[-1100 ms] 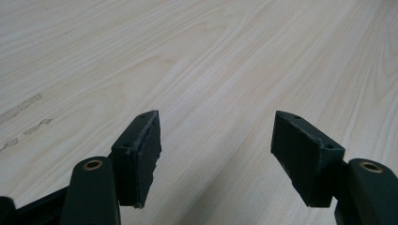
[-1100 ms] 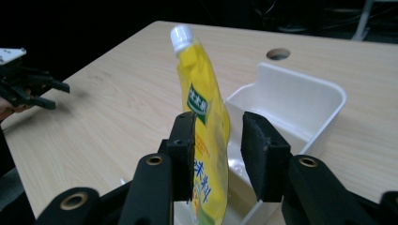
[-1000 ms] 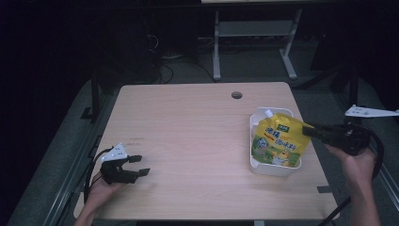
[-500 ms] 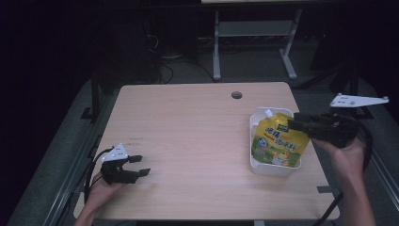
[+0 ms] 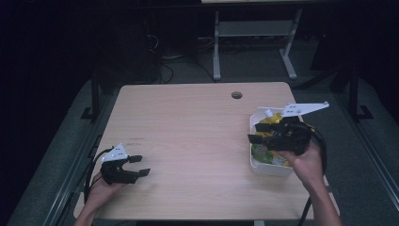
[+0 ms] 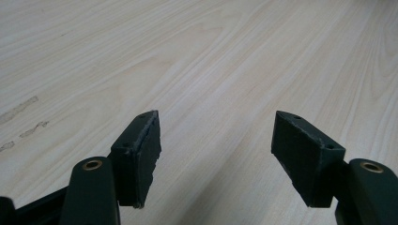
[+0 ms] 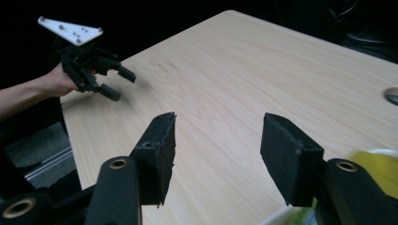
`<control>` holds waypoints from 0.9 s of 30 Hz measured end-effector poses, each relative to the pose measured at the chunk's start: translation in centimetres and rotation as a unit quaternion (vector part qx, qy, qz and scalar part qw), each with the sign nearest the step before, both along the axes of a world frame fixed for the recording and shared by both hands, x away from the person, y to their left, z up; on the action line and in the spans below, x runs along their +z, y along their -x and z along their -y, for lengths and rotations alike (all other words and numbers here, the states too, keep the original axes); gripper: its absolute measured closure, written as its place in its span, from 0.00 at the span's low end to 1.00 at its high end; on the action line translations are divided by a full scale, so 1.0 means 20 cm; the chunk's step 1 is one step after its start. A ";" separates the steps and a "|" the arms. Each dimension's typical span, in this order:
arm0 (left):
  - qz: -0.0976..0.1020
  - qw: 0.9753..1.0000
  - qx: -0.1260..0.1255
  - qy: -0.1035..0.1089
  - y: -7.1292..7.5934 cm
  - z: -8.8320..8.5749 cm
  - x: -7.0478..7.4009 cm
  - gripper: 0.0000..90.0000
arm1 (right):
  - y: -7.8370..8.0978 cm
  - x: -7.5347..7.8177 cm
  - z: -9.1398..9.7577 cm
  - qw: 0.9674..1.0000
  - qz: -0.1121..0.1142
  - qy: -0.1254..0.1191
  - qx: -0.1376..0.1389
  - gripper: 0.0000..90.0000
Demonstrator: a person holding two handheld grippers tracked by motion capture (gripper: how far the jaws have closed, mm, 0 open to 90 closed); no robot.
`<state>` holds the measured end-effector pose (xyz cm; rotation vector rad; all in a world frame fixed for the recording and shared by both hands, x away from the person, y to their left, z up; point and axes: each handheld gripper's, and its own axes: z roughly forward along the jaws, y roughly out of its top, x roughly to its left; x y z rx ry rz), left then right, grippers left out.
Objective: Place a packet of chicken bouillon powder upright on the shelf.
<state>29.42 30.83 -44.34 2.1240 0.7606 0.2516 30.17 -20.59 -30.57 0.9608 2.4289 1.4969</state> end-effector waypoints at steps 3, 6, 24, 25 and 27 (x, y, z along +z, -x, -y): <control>0.000 1.000 0.000 0.000 0.00 0.00 0.00 0.36 | 0.00 -0.02 -0.09 1.000 -0.003 0.005 0.017 0.47; 0.000 1.000 -0.001 0.000 0.00 0.00 0.00 0.36 | 0.00 -0.05 -0.16 0.999 -0.008 0.011 0.030 0.46; 0.003 1.000 -0.001 0.002 0.00 0.00 0.00 0.36 | -0.01 -0.26 -0.51 0.995 -0.046 0.031 0.086 0.38; 0.004 1.000 -0.001 0.002 0.00 0.00 0.00 0.36 | -0.01 -0.27 -0.53 0.994 -0.048 0.035 0.088 0.38; 0.004 1.000 -0.002 0.001 0.00 0.00 0.01 0.36 | -0.01 -0.31 -0.56 0.994 -0.052 0.039 0.093 0.38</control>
